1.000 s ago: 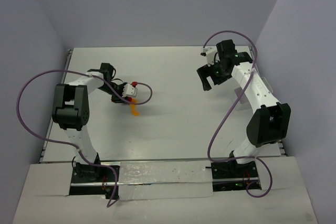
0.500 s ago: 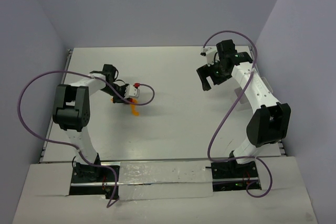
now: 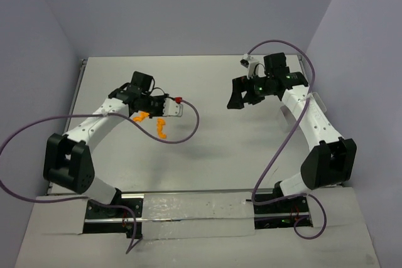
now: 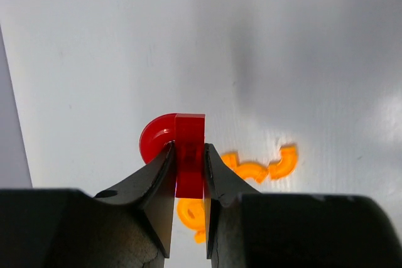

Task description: Sort the legos into containers by color

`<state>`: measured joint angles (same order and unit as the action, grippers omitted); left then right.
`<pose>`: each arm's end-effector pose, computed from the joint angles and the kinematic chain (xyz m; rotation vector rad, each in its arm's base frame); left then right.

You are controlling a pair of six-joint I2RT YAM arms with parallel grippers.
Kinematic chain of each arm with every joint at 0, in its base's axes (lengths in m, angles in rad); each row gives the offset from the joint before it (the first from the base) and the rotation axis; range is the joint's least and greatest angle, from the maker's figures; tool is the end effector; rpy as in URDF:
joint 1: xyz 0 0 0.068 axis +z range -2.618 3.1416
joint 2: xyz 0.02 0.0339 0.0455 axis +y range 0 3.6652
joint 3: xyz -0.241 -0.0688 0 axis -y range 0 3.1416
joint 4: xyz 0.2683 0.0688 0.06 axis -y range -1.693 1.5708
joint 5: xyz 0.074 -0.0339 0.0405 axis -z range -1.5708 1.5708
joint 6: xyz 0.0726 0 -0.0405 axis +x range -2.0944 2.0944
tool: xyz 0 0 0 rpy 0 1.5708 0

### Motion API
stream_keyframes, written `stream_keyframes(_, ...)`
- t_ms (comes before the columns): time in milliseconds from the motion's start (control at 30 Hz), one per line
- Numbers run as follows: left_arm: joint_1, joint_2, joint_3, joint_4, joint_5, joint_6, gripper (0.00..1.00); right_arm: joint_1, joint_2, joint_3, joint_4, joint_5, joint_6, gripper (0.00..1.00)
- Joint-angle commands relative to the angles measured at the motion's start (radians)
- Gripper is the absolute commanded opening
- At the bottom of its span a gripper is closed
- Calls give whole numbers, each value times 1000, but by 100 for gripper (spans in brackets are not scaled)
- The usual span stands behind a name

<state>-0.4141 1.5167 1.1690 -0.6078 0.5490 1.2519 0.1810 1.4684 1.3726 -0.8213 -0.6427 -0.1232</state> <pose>0.3126 -0.1788 0.2081 1.8820 1.4265 -0.3011 0.3350 0.1055 0.2824 -0.6288 2.3217 0.8187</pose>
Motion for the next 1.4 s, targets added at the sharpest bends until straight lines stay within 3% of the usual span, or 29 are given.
stream_keyframes(0,-123,-75,-16,44,-69,-177,0,9,-27,-48,142,-300,147,97)
stream_keyframes(233,-319,-135,-52,51,-223,-273,0,58,-4,-65,195,-381,221,91)
stream_keyframes(500,-394,-122,1,53,-260,-342,0,154,42,-77,199,-352,222,80)
stream_keyframes(667,-452,-99,43,46,-282,-370,0,191,108,-63,203,-378,241,67)
stream_keyframes(1367,-502,-69,114,28,-287,-401,0,238,235,-13,143,-473,184,41)
